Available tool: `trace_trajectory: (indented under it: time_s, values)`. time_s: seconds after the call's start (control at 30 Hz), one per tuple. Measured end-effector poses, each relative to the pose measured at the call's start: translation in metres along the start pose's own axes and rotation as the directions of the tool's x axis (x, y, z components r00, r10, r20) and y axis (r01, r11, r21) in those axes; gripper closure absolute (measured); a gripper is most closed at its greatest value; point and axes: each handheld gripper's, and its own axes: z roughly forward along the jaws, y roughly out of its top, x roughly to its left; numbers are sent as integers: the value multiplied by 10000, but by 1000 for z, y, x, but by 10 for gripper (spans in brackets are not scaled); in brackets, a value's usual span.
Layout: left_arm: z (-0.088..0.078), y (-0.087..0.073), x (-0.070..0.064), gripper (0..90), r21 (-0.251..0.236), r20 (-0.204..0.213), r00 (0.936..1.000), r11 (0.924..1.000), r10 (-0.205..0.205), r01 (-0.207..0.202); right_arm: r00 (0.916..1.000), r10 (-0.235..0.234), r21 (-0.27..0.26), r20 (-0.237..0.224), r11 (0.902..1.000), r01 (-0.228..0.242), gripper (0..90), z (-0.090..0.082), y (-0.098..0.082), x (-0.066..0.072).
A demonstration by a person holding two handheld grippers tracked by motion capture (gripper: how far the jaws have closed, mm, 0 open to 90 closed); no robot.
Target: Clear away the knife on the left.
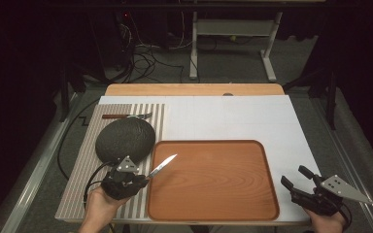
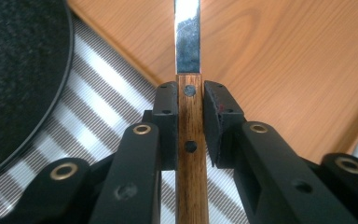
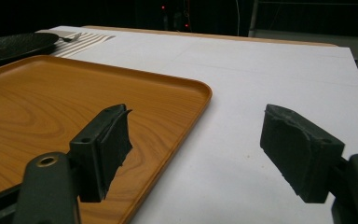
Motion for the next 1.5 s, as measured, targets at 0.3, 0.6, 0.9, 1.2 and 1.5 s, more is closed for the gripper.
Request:
trace_trajectory:
  time_s: [0.3,0.6,0.9,1.2,1.5]
  values:
    - [5,18,-13,726,-196,185,9998,9998,106,-102,9995,-310,225,67,9993,309,244,3,0,0]
    - [11,31,-21,726,-209,390,9992,9998,9,-1,9986,-507,420,113,9979,502,245,6,0,0]
    - [22,43,-29,726,-120,524,9985,9998,152,-146,9983,-575,440,63,9974,572,245,6,1,1]
    - [33,54,-38,725,106,482,9982,9993,355,-361,9985,-544,444,23,9975,543,245,6,1,2]
    - [44,62,-45,725,262,493,9972,9980,554,-568,9986,-519,422,-44,9978,520,245,6,1,2]
